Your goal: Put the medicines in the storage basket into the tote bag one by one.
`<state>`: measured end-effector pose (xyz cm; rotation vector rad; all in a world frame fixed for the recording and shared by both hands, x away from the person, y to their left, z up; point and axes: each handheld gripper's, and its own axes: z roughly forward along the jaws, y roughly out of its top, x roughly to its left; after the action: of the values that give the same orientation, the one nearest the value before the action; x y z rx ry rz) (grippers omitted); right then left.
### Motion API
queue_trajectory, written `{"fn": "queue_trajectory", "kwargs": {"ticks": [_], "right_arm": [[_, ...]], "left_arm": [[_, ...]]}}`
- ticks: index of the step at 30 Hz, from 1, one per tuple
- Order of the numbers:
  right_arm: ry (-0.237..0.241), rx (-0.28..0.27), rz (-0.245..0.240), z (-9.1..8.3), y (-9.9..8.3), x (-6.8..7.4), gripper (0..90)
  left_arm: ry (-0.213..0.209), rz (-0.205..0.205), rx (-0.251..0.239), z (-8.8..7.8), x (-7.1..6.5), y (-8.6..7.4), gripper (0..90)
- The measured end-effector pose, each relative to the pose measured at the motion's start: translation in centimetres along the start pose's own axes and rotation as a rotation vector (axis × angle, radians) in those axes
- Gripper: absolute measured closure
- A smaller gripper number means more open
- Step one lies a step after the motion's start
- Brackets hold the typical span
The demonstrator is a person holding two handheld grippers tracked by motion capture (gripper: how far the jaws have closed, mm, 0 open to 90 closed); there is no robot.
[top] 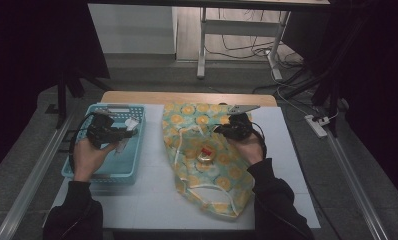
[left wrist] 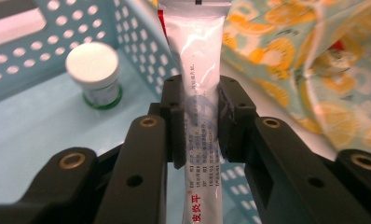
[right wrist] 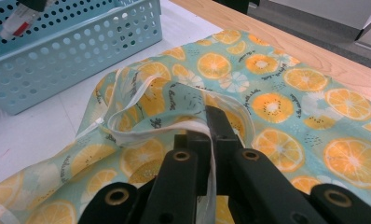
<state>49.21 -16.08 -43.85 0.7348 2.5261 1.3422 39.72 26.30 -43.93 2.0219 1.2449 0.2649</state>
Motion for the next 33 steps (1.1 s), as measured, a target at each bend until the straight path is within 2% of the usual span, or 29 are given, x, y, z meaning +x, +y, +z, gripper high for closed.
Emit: {"fn": "queue_trajectory", "kwargs": {"ticks": [9,28,33], "right_arm": [[-0.001,-0.004,0.0,-0.1,0.0,0.0,89.5],[0.001,-0.002,0.001,-0.1,0.0,0.0,89.5],[0.002,-0.003,0.001,0.0,0.0,0.0,89.5]], "left_arm": [[-0.038,0.048,-0.006,0.0,-2.2,1.1,74.9],[-0.126,0.146,0.029,1.9,-6.8,2.6,74.9],[-0.16,0.167,0.033,2.6,-8.1,3.0,74.9]]}}
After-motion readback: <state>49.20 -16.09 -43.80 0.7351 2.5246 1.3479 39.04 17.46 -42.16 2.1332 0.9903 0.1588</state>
